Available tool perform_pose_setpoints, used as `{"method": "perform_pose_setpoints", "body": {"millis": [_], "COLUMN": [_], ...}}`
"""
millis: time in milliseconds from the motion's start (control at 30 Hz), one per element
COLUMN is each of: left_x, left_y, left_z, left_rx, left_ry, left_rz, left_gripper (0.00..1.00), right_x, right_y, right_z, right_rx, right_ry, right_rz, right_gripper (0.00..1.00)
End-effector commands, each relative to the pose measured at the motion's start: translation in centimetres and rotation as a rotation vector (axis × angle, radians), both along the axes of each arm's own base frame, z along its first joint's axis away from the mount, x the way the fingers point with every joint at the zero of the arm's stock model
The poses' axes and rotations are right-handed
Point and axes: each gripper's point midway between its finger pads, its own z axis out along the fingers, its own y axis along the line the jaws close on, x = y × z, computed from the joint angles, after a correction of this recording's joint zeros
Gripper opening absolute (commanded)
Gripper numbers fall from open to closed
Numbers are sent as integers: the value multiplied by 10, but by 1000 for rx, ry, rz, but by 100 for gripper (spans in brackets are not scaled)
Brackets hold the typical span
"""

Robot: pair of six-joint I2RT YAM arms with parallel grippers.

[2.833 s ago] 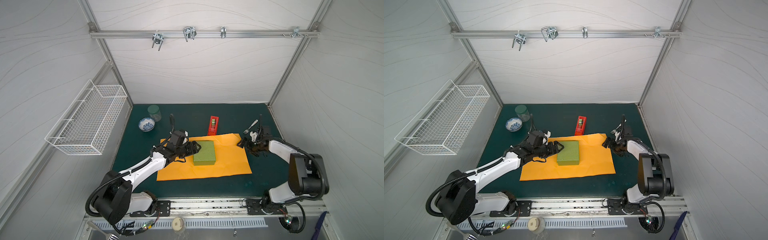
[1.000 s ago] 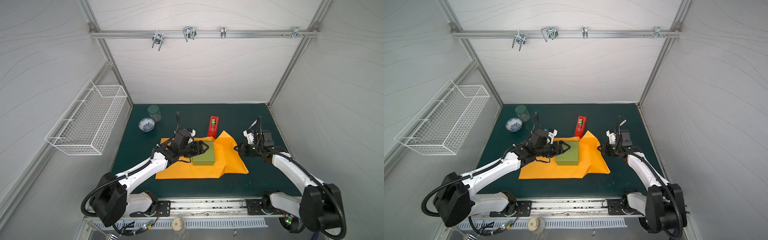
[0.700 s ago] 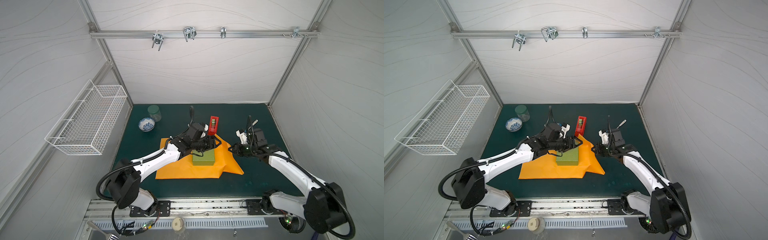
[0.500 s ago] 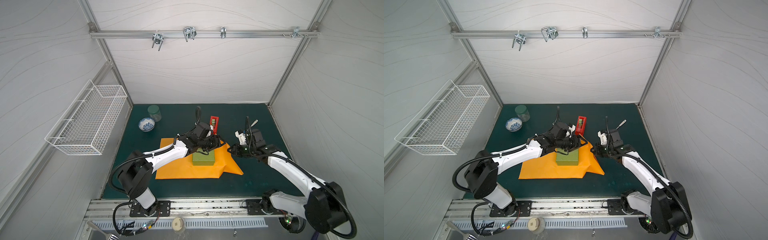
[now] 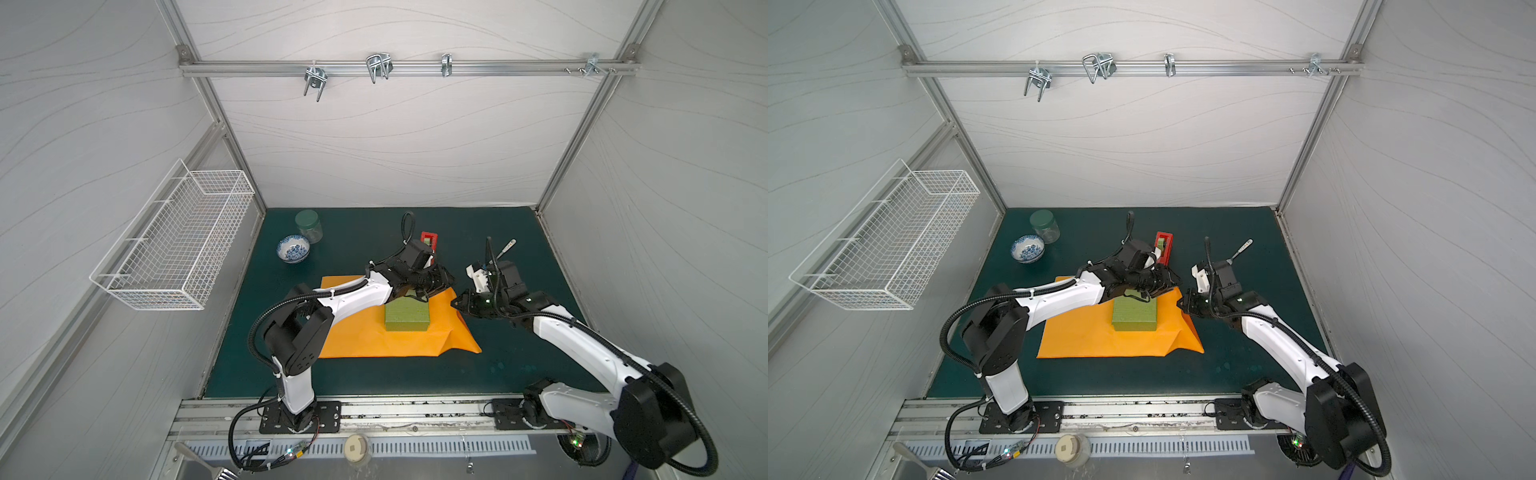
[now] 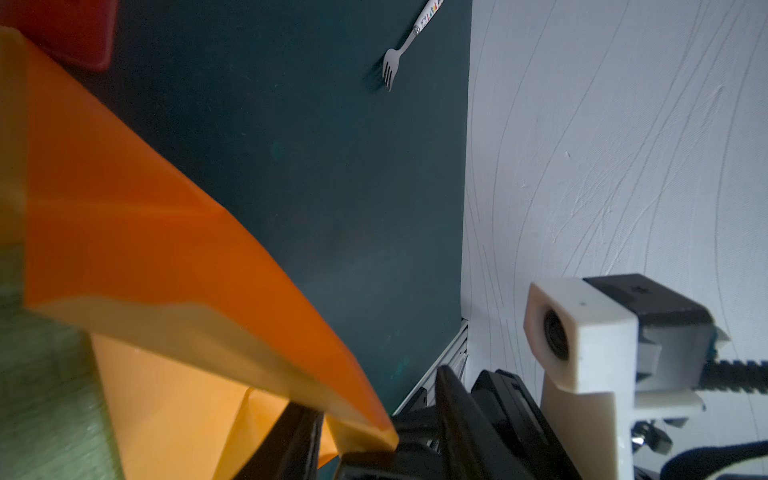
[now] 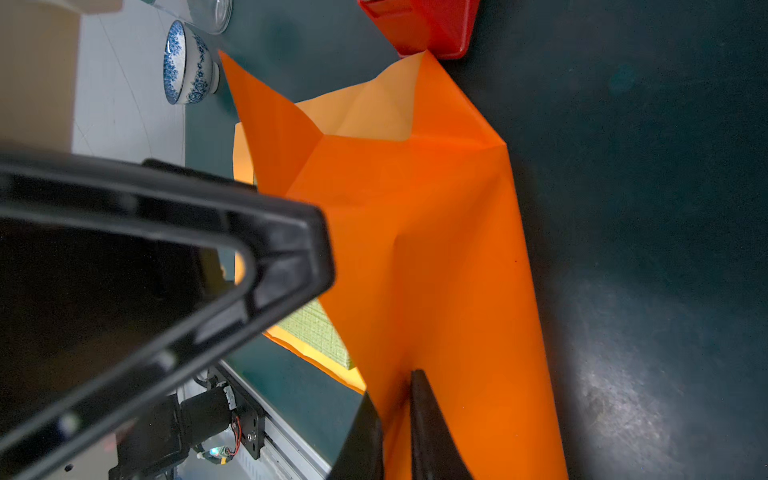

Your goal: Wrap the gift box in paper

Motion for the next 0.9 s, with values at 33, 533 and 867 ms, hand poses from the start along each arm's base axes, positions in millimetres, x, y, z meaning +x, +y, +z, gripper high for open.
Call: {"method": "perform_pose_setpoints", "body": {"millis": [33, 533, 867], "left_x": [7, 4, -4], "left_y": [-13, -6, 33], "left_z": [8, 6, 36], "left_rx": [-28, 42, -10], "left_ry": [-20, -74, -169], "left_rz": [-19, -86, -231], "left_gripper": [41, 10, 0], "right_x": [-2, -8, -10], "right_y": [5, 13, -20], "right_z": [4, 11, 45], "right_rx": [17, 36, -2], "right_ry": [-16, -19, -144], "right_rz": [4, 56, 51], "right_gripper": [16, 24, 60]}}
